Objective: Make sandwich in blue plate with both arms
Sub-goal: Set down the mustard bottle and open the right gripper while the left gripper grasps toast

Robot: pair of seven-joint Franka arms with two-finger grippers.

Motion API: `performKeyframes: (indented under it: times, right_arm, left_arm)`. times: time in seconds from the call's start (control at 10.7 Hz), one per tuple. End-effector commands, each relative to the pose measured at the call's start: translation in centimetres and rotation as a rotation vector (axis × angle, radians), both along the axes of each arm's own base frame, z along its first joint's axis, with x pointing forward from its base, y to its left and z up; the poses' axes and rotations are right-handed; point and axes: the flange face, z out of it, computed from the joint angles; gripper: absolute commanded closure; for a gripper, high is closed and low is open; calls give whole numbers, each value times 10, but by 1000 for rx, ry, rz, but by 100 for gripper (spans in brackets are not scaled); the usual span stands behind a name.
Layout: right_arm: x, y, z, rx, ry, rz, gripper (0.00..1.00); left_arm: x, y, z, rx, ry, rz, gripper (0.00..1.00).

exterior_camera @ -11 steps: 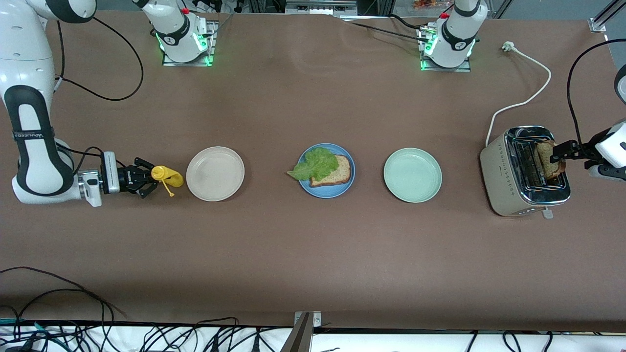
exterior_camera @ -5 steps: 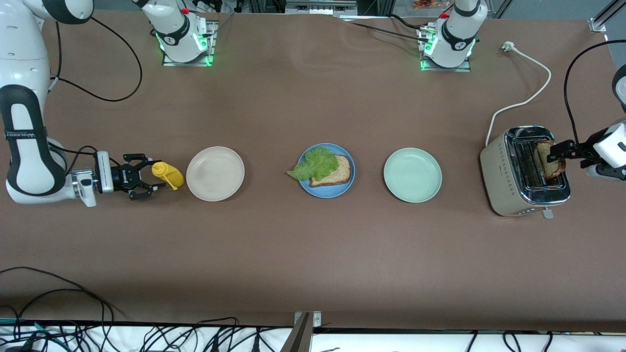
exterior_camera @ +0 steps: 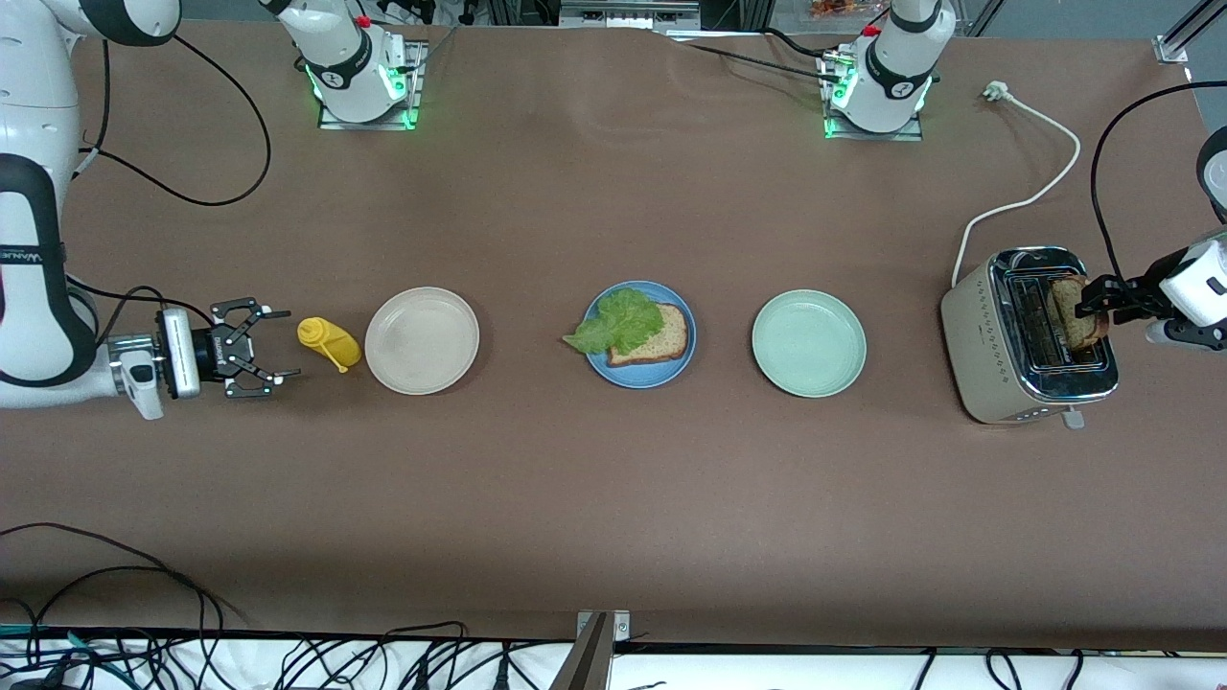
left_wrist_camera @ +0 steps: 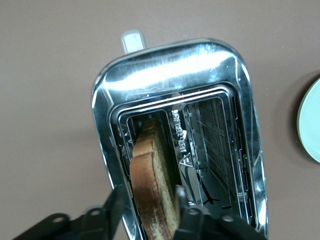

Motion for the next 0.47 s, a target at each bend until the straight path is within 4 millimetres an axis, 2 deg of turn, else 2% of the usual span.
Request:
performKeyframes:
  times: [0.0, 0.19, 0.37]
  right_arm:
    - [5, -18, 41, -130, 239, -58, 0]
    - [7, -24, 60, -218, 396, -125, 0]
    - [5, -23, 70, -331, 588, -217, 0]
  left_arm:
    - [-2, 3, -2, -39, -22, 1, 100]
    - [-3, 4, -2, -40, -19, 3, 100]
    - [-2, 3, 0, -39, -21, -33, 100]
